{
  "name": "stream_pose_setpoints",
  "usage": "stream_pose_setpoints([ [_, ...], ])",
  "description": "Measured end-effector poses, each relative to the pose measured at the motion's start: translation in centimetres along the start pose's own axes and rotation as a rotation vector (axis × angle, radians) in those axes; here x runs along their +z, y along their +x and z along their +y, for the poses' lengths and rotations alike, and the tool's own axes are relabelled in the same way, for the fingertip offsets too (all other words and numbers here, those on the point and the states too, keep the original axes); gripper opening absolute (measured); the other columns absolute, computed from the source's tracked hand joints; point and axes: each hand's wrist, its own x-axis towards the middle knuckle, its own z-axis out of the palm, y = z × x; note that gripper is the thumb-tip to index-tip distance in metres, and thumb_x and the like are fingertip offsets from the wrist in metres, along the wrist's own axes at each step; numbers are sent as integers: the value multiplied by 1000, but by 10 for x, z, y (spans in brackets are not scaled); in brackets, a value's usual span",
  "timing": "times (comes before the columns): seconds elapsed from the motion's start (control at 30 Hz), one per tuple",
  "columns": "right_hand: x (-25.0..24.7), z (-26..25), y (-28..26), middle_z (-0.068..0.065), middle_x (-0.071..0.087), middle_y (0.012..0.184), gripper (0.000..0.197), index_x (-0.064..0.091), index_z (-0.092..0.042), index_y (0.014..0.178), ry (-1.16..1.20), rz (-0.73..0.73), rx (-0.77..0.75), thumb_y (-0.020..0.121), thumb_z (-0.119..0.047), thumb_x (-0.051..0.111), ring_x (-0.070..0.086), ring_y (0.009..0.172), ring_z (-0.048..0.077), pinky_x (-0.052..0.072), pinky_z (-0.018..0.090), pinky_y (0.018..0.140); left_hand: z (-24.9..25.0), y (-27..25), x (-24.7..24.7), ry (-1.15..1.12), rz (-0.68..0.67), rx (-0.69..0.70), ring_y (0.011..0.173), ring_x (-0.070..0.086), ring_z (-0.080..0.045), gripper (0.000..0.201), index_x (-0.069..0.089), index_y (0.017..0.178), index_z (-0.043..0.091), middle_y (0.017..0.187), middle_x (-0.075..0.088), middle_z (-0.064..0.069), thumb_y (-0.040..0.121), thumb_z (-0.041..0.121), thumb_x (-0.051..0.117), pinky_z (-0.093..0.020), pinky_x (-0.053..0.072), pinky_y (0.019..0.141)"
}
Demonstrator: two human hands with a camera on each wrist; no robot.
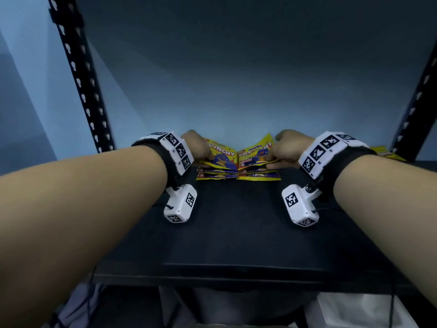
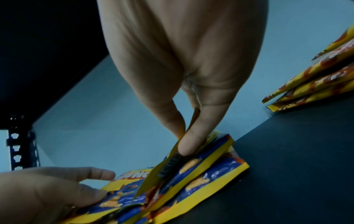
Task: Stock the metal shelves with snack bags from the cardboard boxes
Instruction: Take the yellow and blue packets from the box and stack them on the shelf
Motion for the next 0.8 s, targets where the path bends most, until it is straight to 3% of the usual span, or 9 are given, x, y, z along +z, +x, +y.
stream_pose_setpoints([
  [0.07, 3, 2, 0, 16, 70, 96, 37, 68, 6, 113, 12, -5, 16, 81, -4, 84, 74, 90, 26, 64, 39, 83, 0, 2, 4, 21, -29, -22, 98, 74, -33, 50, 71, 109, 0, 109, 74, -18, 75, 29, 92, -43, 62, 82],
  [0.17, 4, 4, -3, 22, 77, 96, 43, 74, 3, 100, -105, -43, 18, 68, -16, 96, 70, 73, 25, 62, 49, 89, 3, -1, 2, 189, -85, -37, 109, 69, -33, 81, 67, 123, 0, 117, 72, -16, 66, 51, 93, -31, 52, 77],
  [0.3, -1, -2, -12, 21, 77, 88, 64, 72, 7, 109, -325, -18, -22, 63, -30, 98, 64, 65, 25, 56, 36, 75, 5, -6, -3, 300, -128, -19, 119, 63, -30, 82, 61, 136, 4, 130, 66, -14, 73, 49, 88, -36, 52, 93],
  [0.43, -2, -10, -20, 13, 70, 77, 78, 67, 4, 124, -469, -33, -30, 66, -39, 96, 60, 65, 26, 49, 32, 71, 3, -6, -1, 324, -128, 20, 117, 63, -29, 81, 63, 134, 4, 127, 67, -14, 71, 48, 90, -39, 52, 99],
  [0.5, -3, -10, -21, 15, 73, 89, 78, 65, 4, 128, -515, -36, -34, 70, -40, 93, 62, 71, 27, 53, 35, 76, 3, -5, 1, 346, -144, 19, 118, 62, -28, 84, 61, 135, 3, 129, 66, -14, 71, 49, 90, -39, 50, 101],
  [0.57, -4, -9, -22, 17, 74, 113, 74, 66, 2, 129, -548, -39, -44, 74, -40, 91, 68, 88, 29, 56, 39, 90, 3, -2, 4, 377, -129, 26, 112, 61, -24, 85, 61, 135, 2, 125, 66, -9, 72, 53, 87, -36, 49, 98],
  [0.63, -4, -9, -24, 15, 69, 127, 72, 66, -2, 131, -564, -49, -58, 75, -40, 90, 67, 110, 30, 54, 42, 101, 2, 0, 8, 409, -94, 47, 100, 54, -20, 72, 64, 121, 7, 113, 60, -4, 73, 57, 85, -31, 43, 89],
  [0.7, -3, -10, -28, 11, 66, 131, 71, 64, -6, 135, -574, -61, -59, 78, -39, 89, 64, 117, 28, 51, 40, 103, 3, 0, 11, 427, -75, 50, 98, 50, -20, 62, 55, 107, 15, 108, 53, -3, 74, 59, 83, -30, 38, 85],
  [0.8, -7, -12, -37, 9, 63, 137, 74, 60, -9, 141, -589, -70, -56, 79, -39, 87, 60, 122, 28, 49, 36, 105, 5, -7, 8, 447, -87, 52, 112, 57, -23, 77, 60, 125, 3, 121, 60, -8, 77, 59, 81, -33, 43, 94],
])
